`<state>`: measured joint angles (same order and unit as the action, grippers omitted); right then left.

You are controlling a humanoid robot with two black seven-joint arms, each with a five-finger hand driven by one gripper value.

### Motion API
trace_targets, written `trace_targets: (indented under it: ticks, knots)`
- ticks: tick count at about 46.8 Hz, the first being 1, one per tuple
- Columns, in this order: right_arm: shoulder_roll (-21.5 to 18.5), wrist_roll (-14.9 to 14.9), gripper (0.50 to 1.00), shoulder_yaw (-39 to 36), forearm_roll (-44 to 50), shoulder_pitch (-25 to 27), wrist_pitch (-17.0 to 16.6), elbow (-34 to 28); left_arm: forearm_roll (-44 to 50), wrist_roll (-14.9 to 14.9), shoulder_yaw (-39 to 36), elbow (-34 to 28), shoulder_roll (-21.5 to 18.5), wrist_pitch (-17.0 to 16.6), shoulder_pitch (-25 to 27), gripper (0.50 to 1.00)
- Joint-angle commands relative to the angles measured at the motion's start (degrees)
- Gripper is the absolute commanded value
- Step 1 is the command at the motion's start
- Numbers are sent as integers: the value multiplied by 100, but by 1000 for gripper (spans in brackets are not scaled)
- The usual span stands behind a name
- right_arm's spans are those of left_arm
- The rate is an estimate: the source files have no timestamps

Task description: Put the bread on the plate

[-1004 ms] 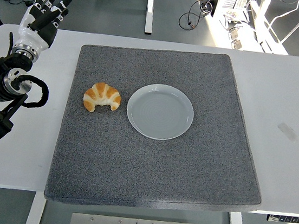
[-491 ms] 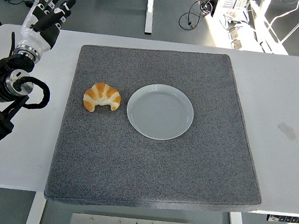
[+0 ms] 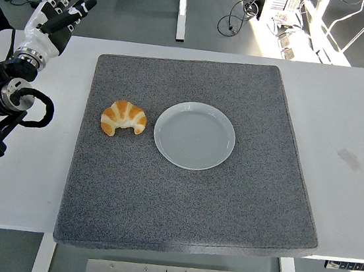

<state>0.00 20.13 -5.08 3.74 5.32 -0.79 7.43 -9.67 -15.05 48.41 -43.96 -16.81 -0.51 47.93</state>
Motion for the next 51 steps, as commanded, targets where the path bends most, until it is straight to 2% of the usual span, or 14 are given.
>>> trace_targets:
  ticks: [1, 11, 17, 25, 34, 39, 44, 51]
  knots:
    - [0, 0, 1000, 7, 4, 4, 0, 4, -8, 151, -138, -7, -147, -2, 111, 983]
    - [0, 0, 1000, -2, 4, 4, 0, -5, 1, 177, -1140, -68, -683, -2, 603, 981]
    - [0, 0, 1000, 7, 4, 4, 0, -5, 1, 204, -1360, -103, -886, -2, 787, 981]
    - [0, 0, 1000, 7, 4, 4, 0, -5, -52, 485, -1518, -130, -1052, 7, 945, 978]
    - [0, 0, 1000, 7, -5, 4, 0, -5, -114, 582, -2520, -341, -1430, -2, 1481, 974]
    - [0, 0, 1000, -2, 4, 4, 0, 4, -201, 599, -3021, -542, -1589, -2, 1763, 971]
    - [0, 0, 1000, -2, 3, 4, 0, -5, -552, 748, -3469, -841, -1729, -46, 2044, 960]
    - [0, 0, 1000, 7, 3, 4, 0, 4, -1176, 863, -3777, -1281, -1861, -64, 2211, 958]
